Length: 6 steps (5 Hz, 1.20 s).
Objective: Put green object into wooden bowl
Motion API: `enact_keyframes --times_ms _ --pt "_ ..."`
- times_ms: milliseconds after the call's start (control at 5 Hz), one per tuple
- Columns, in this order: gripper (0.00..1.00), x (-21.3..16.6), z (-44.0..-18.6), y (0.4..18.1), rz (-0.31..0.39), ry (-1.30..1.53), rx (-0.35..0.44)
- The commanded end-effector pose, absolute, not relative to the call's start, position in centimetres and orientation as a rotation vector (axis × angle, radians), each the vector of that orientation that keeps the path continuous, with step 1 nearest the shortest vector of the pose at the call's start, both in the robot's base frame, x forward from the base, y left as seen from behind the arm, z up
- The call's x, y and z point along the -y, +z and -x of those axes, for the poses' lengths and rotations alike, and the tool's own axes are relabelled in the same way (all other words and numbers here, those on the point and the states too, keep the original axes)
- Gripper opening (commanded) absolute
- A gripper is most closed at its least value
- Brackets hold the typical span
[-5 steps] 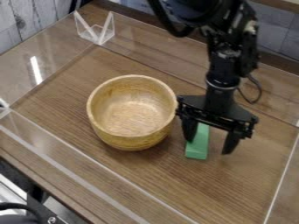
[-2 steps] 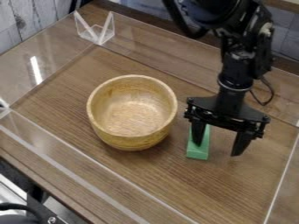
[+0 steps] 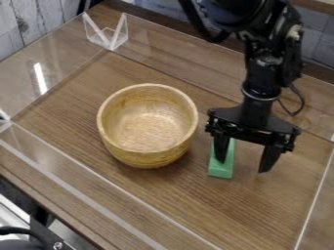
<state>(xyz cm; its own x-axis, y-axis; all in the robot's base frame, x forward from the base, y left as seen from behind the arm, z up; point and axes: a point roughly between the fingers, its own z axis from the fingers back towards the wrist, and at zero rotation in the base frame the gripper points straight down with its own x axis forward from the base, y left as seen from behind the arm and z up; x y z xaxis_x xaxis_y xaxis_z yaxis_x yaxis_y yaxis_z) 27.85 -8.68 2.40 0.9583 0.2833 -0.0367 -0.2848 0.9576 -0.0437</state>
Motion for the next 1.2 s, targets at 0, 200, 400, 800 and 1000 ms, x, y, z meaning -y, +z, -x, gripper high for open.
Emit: enact_keyframes --times_ms 0,200,400,800,1000 --pt "1.0 7.6 -27.9 0.7 0.042 0.351 -0.051" --pt "1.0 6.8 -28.1 0.3 0.037 0.402 -0.054" --pt "1.0 6.4 -28.1 0.0 0.024 0.418 -0.06" --pt "1.0 6.0 -27.1 -0.5 -0.004 0.397 -0.073" --pt "1.0 6.0 -26.8 -0.6 -0.019 0.39 -0.079"
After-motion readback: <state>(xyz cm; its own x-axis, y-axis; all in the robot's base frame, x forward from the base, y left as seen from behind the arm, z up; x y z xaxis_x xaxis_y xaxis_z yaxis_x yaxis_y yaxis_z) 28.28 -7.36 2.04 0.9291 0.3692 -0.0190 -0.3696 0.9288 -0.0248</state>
